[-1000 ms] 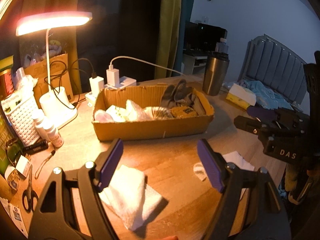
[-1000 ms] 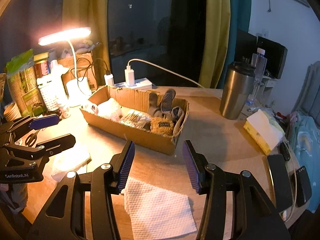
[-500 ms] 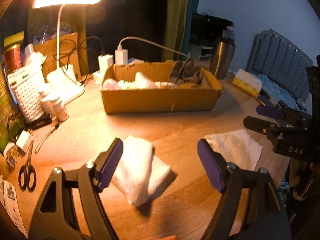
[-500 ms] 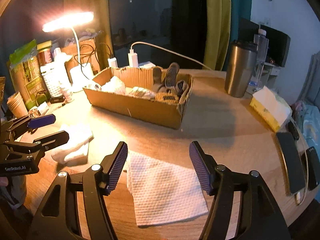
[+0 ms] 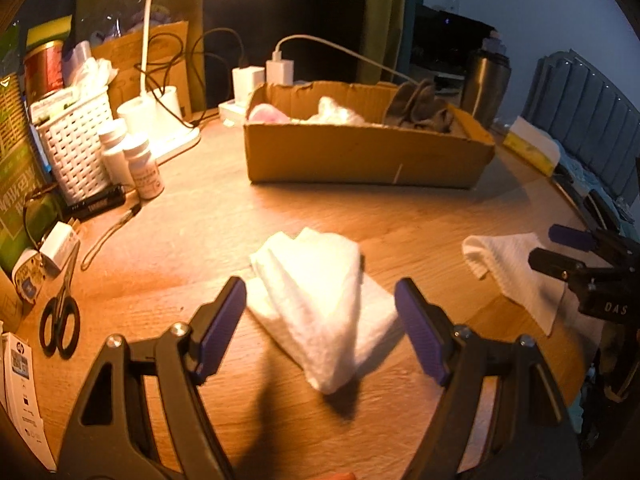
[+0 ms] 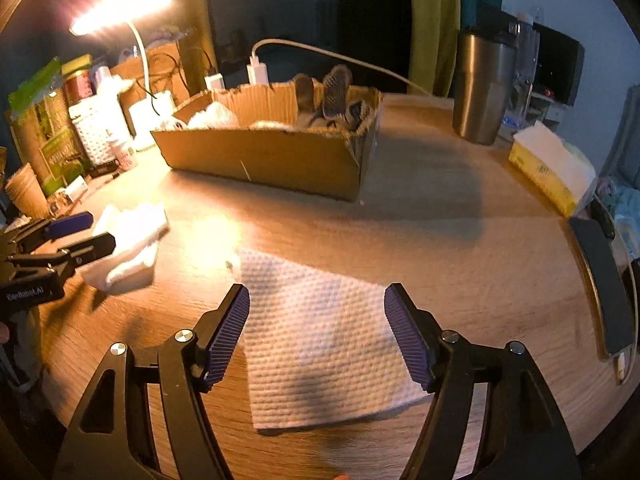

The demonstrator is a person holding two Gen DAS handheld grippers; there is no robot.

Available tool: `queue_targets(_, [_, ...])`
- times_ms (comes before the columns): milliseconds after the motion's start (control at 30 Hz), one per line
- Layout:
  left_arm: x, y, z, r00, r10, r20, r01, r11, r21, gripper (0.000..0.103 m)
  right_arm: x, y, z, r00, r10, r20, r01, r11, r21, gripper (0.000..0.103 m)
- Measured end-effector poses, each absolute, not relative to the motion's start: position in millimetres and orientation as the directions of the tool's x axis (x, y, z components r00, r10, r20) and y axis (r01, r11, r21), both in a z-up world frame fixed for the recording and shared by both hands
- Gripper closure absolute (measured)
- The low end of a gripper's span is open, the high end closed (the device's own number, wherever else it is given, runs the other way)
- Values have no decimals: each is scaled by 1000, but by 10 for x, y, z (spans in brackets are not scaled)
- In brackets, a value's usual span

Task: Organize soft objects
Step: 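Pinch a white paper towel with left gripper while right gripper pinches another towel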

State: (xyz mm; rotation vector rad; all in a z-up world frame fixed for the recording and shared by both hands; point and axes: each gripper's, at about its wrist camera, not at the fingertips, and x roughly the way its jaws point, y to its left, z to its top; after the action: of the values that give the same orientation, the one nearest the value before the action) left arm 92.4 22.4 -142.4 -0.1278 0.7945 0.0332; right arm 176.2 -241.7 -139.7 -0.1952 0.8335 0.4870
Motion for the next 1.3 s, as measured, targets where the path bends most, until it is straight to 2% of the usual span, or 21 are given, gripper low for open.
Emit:
queue_targets(333, [1044, 261, -1568, 657, 17, -754, -98, 993, -63, 25, 1878, -2362, -1603, 530, 300, -793, -480, 877, 11, 29])
queue_targets(767, [1162, 194, -1699, 598, 22, -801, -78, 996, -30, 27, 1886, -2249, -1642, 553, 268, -789, -486, 873, -44, 27])
queue_targets(833, [1164, 190, -1699, 599, 18, -801, -73, 997, -32, 34, 1892, -2240, -1643, 552, 268, -790, -488, 872, -45, 27])
queue_targets(900, [1156, 170, -1685, 605, 3, -797, -54, 998, -37, 48, 1896, -2236, -1642, 551, 270, -790, -490, 870, -45, 27])
queue_targets(1067, [1152, 71, -1652, 616, -35, -787, -2, 999, -46, 72, 1894, -2232, -1637, 549, 275, -789, -495, 868, -42, 28])
queue_targets(1167, [1152, 44, -1644, 618, -63, -783, 18, 998, -67, 77, 1864, -2213, -1630, 548, 293, -784, -516, 855, -41, 37])
queue_targets(1300, [1123, -2, -1631, 623, -108, -774, 50, 994, -99, 78, 1828, -2181, -1625, 541, 319, -778, -544, 839, -34, 53])
